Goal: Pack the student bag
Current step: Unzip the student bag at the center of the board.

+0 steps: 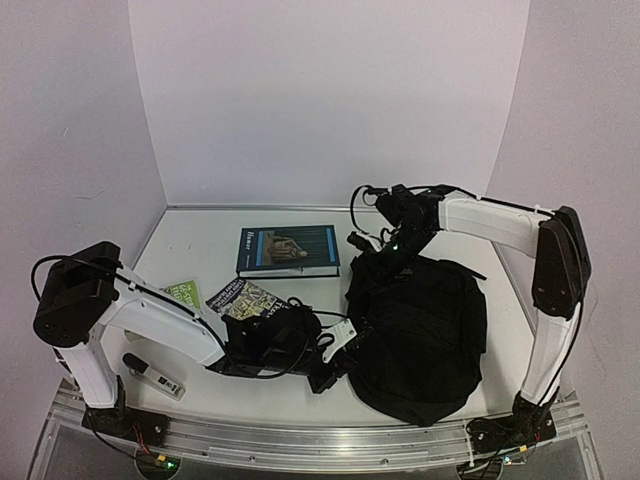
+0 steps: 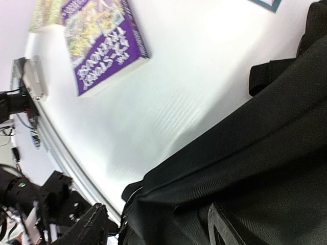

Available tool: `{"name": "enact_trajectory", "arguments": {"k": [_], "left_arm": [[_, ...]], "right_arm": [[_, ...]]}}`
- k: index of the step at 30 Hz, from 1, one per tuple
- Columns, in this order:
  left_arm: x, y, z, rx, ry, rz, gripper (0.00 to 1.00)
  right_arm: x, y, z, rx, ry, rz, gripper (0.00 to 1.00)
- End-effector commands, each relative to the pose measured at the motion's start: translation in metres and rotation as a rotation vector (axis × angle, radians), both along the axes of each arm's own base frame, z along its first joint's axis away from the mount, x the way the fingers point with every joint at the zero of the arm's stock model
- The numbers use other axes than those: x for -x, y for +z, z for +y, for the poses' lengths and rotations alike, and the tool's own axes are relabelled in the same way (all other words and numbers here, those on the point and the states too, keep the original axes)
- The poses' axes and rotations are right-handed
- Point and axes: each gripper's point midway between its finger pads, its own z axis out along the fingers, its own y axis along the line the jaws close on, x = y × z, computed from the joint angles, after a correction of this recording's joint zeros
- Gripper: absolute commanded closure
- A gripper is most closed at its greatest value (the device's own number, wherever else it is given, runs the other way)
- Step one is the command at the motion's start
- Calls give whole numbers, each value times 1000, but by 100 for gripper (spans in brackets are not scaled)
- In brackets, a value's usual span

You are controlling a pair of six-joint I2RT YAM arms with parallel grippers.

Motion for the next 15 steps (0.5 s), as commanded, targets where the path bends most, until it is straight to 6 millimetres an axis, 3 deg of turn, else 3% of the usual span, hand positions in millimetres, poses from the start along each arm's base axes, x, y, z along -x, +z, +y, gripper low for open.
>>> {"name": "enact_trajectory", "arguments": {"k": [1,8,15], "left_arm": [[-3,31,0,78,28,-32,100],[-4,32,0,79,38,-36,100],[-4,41,3,95,40,-42,100]], "right_arm": [[-2,-12,5,98,-15,-41,34],[16,-23,15,153,45,-63,35],[13,-46,14,227,56,-67,40]]}}
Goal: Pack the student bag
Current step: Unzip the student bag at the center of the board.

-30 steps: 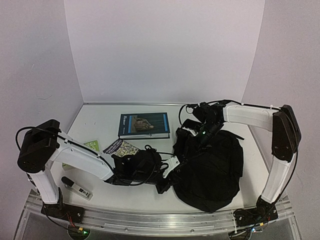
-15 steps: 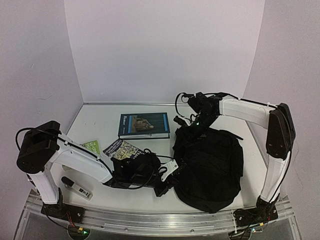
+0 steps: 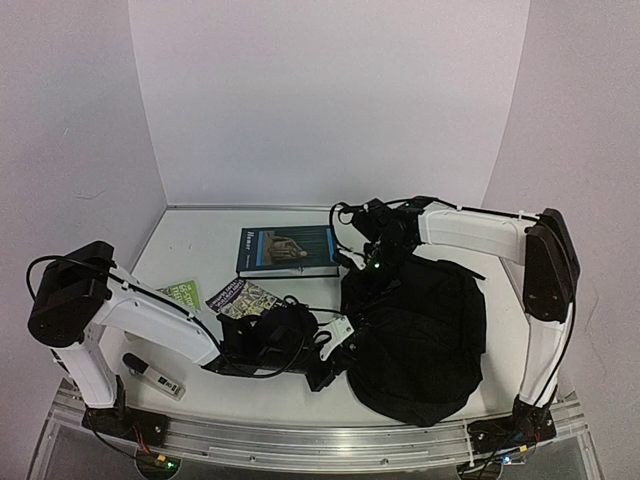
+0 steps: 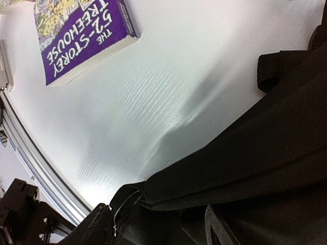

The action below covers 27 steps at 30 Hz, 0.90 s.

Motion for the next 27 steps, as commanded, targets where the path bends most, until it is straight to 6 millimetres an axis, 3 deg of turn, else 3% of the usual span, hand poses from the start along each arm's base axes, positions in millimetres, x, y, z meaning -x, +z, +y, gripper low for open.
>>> {"name": "enact_trajectory", "arguments": {"k": [1,7,16,22,25,27], "left_arm": [[0,33,-2,80,10,-24,100],[4,33,3,60,-5,-17,100],[15,21,4,12,-47,32,100],[20,22,4,25,-63,55,100],[17,24,5,36,-46,46,100],[13,24,6,40,-24,34,100]], "right_arm": [[-8,-16,-2,73,-3,-14,41],[-26,-25,-5,132,-9,-69,49],[-99,-21,-34,117,-184,-107,59],[-138,-3,-59,76,-285,-140,60],[-140,14,-63,40,-286,-154,59],[-130,32,-56,-27,-256,-145,55]]}}
